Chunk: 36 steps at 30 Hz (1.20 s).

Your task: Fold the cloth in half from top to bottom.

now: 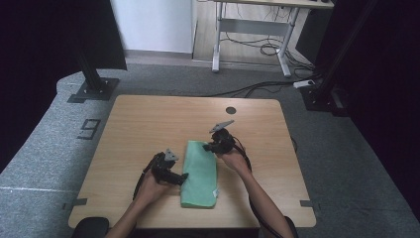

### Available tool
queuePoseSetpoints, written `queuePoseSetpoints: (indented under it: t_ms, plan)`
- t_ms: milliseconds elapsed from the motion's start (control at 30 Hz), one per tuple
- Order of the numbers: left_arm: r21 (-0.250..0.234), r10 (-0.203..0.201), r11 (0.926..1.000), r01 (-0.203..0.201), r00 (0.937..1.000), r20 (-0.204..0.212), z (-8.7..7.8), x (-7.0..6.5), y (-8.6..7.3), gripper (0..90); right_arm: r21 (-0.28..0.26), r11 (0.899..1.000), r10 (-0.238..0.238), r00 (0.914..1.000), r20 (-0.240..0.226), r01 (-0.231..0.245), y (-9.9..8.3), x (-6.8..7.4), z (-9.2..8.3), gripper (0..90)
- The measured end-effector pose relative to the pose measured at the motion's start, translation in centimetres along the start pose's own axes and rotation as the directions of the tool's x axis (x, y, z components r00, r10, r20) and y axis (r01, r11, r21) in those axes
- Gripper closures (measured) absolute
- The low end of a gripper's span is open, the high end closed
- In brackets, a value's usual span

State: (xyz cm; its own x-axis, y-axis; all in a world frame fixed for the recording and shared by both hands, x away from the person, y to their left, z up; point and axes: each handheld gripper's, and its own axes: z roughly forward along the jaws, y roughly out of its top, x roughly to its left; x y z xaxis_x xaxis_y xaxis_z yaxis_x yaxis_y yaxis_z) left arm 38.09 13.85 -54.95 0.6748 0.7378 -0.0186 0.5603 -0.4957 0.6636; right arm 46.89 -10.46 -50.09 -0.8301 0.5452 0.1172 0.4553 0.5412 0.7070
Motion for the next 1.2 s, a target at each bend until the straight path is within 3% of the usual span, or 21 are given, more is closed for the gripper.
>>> queuePoseSetpoints:
  t_ms: [367, 700, 1033, 1200]
  plan:
    - [0.002, -0.002, 1.0, 0.002, 1.0, -0.006, 0.0, 0.0, 0.0, 0.0, -0.065, 0.995, -0.073, 0.9963, -0.045, 0.07, 0.1, 2.7, -3.7, 83.8]
    - [0.003, -0.005, 1.0, 0.005, 0.9999, -0.011, 0.0, -0.1, 0.0, 0.0, -0.088, 0.989, -0.13, 0.9882, -0.081, 0.123, -1.2, 5.2, -5.6, 83.6]
    - [0.003, -0.009, 1.0, 0.009, 0.9999, -0.013, 0.0, -0.1, 0.0, 0.0, -0.065, 0.982, -0.184, 0.9759, -0.118, 0.177, -3.9, 7.8, -5.3, 83.5]
    - [0.003, -0.009, 1.0, 0.009, 0.9999, -0.013, 0.0, -0.1, 0.0, 0.0, -0.037, 0.984, -0.179, 0.9748, -0.133, 0.175, -5.4, 8.6, -4.4, 83.2]
